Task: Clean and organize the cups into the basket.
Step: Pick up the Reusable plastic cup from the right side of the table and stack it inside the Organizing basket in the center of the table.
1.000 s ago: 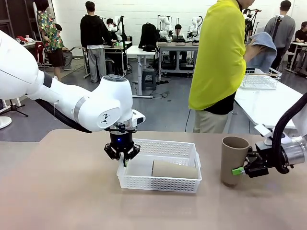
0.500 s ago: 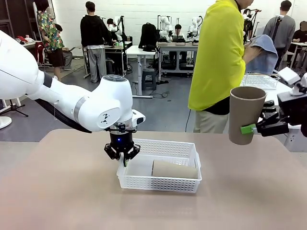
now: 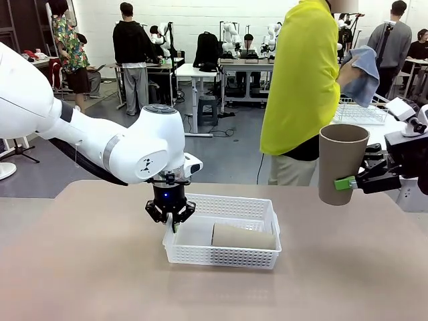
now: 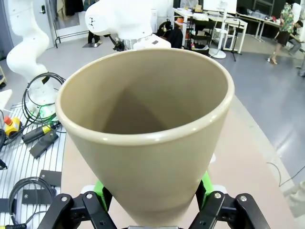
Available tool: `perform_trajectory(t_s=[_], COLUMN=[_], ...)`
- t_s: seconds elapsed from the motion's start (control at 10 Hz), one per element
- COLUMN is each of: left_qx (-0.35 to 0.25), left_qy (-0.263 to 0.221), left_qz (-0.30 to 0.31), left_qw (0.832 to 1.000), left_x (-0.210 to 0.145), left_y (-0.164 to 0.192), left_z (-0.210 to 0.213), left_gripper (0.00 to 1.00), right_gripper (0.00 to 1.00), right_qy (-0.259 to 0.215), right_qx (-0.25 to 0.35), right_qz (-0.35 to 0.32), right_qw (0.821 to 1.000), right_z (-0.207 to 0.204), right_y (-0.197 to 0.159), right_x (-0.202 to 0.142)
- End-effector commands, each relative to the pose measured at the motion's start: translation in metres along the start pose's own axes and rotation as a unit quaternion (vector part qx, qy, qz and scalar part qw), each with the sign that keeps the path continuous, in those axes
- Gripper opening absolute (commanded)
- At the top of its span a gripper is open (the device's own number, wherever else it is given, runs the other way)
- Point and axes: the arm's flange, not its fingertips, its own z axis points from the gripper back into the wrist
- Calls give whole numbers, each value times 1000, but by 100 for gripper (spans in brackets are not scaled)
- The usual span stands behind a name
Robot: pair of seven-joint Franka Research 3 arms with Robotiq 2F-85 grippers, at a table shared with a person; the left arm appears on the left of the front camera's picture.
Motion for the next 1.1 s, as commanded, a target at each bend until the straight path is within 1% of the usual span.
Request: perform_trajectory(t_s=[0.0,0.1,0.2,0.3,0.4,0.5,0.6,0.7,0.8,0.9,1.0], left_qx=[2,2,2,2,2,2,2,2,2,2,2], left_qy=[0,0,0,0,0,0,0,0,0,0,0], left_qz=[-1,-1,-1,-1,-1,-1,-1,-1,-1,-1,-1], left_qw=[1000,1000,1000,1000,1000,1000,1000,1000,1000,1000,1000], left_x=[0,0,0,0,0,0,0,0,0,0,0], left_y=[0,0,0,0,0,0,0,0,0,0,0], left_z=[1,1,1,1,1,1,1,1,1,1,1], left_gripper=[0,0,0,0,0,0,0,0,0,0,0], right_gripper=[82,82,82,82,82,82,82,82,82,82,82], right_qy=[0,64,118,183,243,310,363,393,398,387,379], right_qx=[-1,4,13,26,39,41,34,34,36,57,65], right_qz=[1,40,53,57,64,71,78,83,91,106,108], right_qw=[1000,997,992,981,967,947,928,915,912,914,917], right_z=[1,-19,-44,-72,-97,-123,-148,-173,-197,-220,-238], right_y=[1,8,11,12,14,14,14,14,15,13,10], right_x=[1,35,65,92,104,107,105,101,97,91,82])
